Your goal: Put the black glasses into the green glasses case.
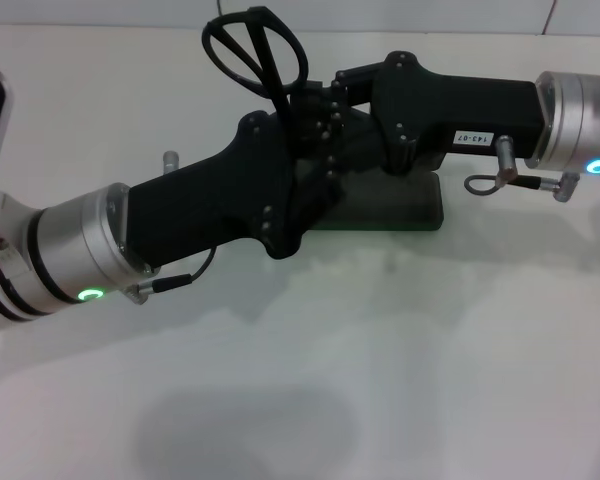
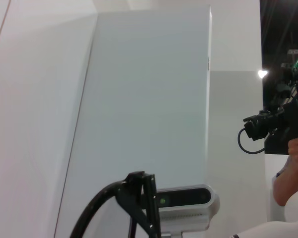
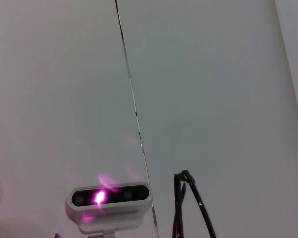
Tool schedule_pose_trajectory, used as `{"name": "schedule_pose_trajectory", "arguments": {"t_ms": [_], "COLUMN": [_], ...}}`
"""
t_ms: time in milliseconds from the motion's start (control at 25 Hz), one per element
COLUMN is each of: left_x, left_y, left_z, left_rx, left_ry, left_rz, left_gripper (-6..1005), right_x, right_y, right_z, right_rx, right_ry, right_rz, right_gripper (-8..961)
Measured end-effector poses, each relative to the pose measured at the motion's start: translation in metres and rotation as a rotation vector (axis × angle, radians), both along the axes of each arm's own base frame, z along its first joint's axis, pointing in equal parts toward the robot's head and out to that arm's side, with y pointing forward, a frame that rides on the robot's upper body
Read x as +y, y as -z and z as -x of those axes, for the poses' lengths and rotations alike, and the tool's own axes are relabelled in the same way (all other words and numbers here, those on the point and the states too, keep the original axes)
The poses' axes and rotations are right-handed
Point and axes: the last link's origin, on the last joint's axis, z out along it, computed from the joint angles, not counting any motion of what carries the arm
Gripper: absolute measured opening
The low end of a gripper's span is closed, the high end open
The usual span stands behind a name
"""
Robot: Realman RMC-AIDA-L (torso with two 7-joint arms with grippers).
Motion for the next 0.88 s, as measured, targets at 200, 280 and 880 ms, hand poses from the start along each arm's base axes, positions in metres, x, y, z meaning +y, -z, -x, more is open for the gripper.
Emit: {"name": "schedule_pose_trajectory", "arguments": {"t_ms": [200,280,880], "left_x": [-0.001,-0.001,-0.012], "left_y": [0.002,0.002,0.001], "left_z": [0.002,0.002,0.01], "left_rx": [0.003,0.005,-0.002], "left_ry": [-0.012,-0.01,-0.012], "left_rz": [0.01,0.014,0.031], "left_gripper": [60,60,61], "right_x": [0.0,0.0,0.007], "right_y": [0.0,0.001,-0.009], "right_z": [0.0,0.0,-0.008], "right_rx": [-0.003,-0.005,-0.036], "right_ry": [-0.003,-0.004,0.016], "right_rz": [0.002,0.003,-0.045], "right_gripper": [67,67,69]}}
